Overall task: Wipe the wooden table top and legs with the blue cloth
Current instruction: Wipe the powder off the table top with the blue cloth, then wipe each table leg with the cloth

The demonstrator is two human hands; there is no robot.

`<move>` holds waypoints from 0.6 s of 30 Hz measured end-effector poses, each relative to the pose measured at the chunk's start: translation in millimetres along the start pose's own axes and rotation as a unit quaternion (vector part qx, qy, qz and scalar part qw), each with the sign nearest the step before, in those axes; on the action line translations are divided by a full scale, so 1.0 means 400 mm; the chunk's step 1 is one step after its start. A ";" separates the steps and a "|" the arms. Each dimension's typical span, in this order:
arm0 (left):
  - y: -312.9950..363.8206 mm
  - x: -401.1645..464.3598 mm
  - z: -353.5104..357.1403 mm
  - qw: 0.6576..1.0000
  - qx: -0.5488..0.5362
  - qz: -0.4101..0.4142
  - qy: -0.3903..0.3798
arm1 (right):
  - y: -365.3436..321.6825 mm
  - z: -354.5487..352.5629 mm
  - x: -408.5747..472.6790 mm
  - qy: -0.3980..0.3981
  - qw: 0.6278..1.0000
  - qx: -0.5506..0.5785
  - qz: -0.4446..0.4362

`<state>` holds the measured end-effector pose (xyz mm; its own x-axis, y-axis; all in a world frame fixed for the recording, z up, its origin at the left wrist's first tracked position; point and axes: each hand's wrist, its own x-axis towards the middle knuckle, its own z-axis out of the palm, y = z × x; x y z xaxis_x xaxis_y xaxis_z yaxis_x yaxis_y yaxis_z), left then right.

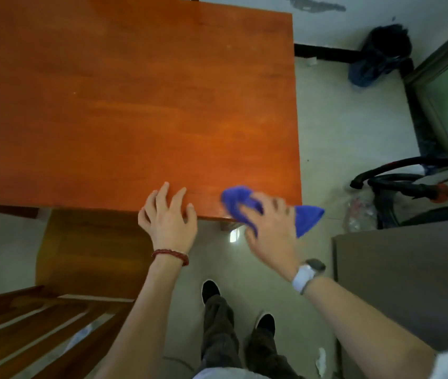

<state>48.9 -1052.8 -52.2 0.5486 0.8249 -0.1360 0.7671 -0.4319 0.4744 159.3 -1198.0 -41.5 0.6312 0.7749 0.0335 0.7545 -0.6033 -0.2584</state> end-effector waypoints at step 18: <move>-0.003 -0.213 0.402 0.987 -0.151 -0.048 0.028 | 0.429 0.259 -0.195 -0.071 0.916 0.338 0.205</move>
<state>54.8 -1181.1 -180.9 0.4524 0.8793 -0.1490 0.6764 -0.2294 0.6999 221.0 -1342.5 -188.5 0.7711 0.5542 -0.3134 0.1452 -0.6324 -0.7609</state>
